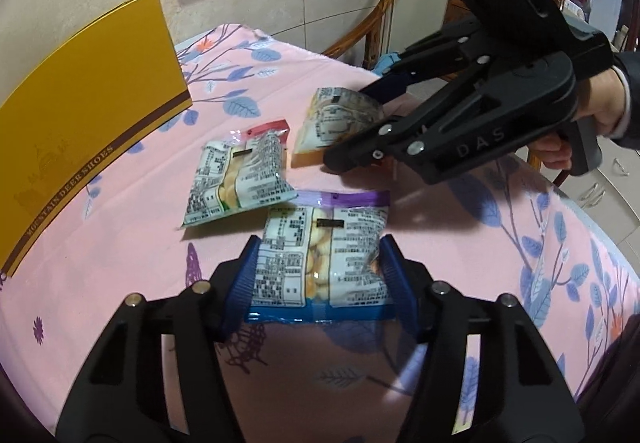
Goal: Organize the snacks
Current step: 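Grasp the blue-edged cookie pack with the left gripper while the right grasps the red-edged pack, then carry both cookie packs over the yellow box and open both grippers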
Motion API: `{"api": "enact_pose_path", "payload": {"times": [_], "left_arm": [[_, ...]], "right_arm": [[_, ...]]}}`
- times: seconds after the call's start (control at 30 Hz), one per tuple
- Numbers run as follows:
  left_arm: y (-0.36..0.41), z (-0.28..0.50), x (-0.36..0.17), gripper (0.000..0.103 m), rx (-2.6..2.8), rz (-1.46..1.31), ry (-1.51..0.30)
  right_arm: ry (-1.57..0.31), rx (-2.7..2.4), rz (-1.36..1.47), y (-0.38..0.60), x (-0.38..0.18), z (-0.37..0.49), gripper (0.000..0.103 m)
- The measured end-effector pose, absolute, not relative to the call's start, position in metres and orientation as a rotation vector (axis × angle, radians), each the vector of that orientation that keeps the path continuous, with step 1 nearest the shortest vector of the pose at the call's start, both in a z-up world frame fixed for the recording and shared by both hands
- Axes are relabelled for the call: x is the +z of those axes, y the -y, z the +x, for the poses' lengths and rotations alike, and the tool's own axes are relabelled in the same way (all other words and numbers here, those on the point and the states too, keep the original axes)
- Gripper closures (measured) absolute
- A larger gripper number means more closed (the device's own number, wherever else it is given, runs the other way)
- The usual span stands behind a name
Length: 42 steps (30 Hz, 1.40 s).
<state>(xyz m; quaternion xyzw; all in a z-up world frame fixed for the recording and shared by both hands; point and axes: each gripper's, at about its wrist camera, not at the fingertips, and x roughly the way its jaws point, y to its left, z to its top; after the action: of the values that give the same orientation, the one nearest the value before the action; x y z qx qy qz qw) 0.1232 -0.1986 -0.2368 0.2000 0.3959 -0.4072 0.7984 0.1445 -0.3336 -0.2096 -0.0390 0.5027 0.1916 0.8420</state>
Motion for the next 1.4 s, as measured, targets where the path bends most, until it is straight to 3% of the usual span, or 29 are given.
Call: {"api": "enact_pose_path", "payload": {"times": [0.4, 0.57, 0.73, 1.1, 1.4], "left_arm": [[0.199, 0.110, -0.229, 0.049, -0.806, 0.416, -0.848], [0.175, 0.100, -0.188, 0.049, -0.723, 0.322, -0.846], [0.140, 0.117, -0.135, 0.049, -0.615, 0.279, -0.816], [0.049, 0.256, -0.035, 0.049, -0.383, 0.175, -0.704], [0.043, 0.372, -0.026, 0.049, -0.244, 0.093, -0.714]], "right_arm": [[-1.045, 0.381, -0.054, 0.332, -0.201, 0.121, 0.052], [-1.034, 0.376, -0.015, 0.330, -0.177, 0.111, 0.052], [-0.965, 0.435, -0.016, 0.315, -0.115, 0.122, 0.052], [-0.745, 0.372, 0.060, 0.257, -0.013, 0.234, 0.052], [-0.741, 0.250, 0.098, 0.241, -0.001, 0.326, 0.052]]}}
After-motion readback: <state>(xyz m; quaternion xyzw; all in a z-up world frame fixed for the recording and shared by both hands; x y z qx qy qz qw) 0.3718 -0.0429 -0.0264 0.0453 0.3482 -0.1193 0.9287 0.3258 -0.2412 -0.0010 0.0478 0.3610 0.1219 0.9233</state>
